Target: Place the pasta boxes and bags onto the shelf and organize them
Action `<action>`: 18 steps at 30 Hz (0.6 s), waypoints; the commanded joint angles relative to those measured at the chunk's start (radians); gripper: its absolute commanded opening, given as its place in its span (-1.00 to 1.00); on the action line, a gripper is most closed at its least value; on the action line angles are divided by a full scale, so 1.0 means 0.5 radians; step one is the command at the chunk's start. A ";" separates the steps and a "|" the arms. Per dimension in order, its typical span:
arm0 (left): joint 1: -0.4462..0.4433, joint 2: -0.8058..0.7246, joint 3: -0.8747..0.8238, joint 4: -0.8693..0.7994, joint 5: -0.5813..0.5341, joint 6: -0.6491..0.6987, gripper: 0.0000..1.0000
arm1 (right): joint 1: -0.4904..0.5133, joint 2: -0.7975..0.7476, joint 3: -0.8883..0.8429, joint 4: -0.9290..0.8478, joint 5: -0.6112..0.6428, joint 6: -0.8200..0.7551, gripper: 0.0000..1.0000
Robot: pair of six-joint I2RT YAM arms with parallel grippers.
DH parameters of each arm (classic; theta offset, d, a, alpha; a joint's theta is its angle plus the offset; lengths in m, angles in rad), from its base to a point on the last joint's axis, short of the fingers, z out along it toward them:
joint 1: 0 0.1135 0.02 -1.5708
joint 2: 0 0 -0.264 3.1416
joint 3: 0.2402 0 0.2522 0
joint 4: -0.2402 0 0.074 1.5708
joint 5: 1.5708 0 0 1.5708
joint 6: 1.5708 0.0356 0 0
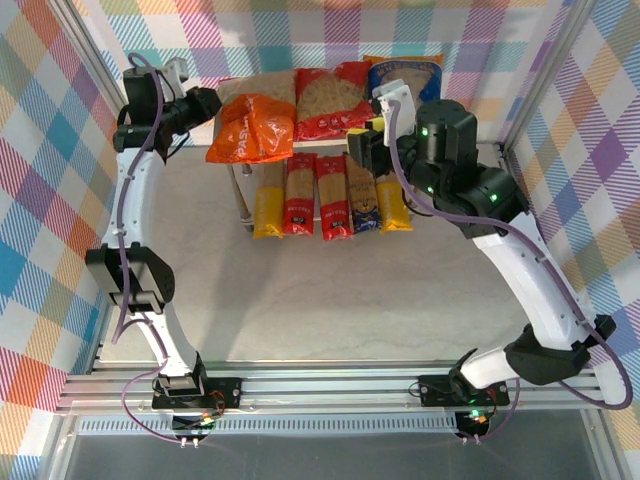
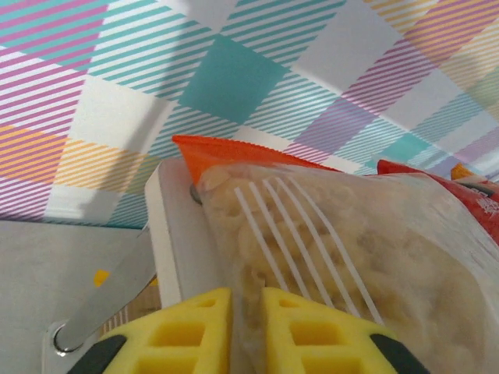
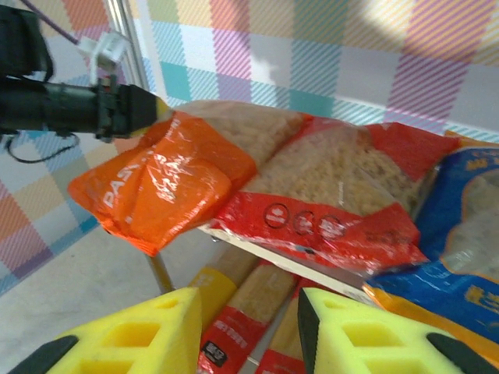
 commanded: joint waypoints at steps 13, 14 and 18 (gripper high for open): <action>0.117 -1.146 -1.342 0.219 -0.201 0.178 -0.09 | -0.191 -0.605 -0.777 -0.241 0.459 0.294 0.32; 0.117 -1.220 -1.478 0.249 -0.178 0.160 0.00 | -0.211 -0.665 -0.887 -0.261 0.472 0.339 0.38; 0.113 -1.441 -1.919 0.368 -0.129 0.131 1.00 | -0.296 -0.834 -1.192 -0.323 0.490 0.453 0.48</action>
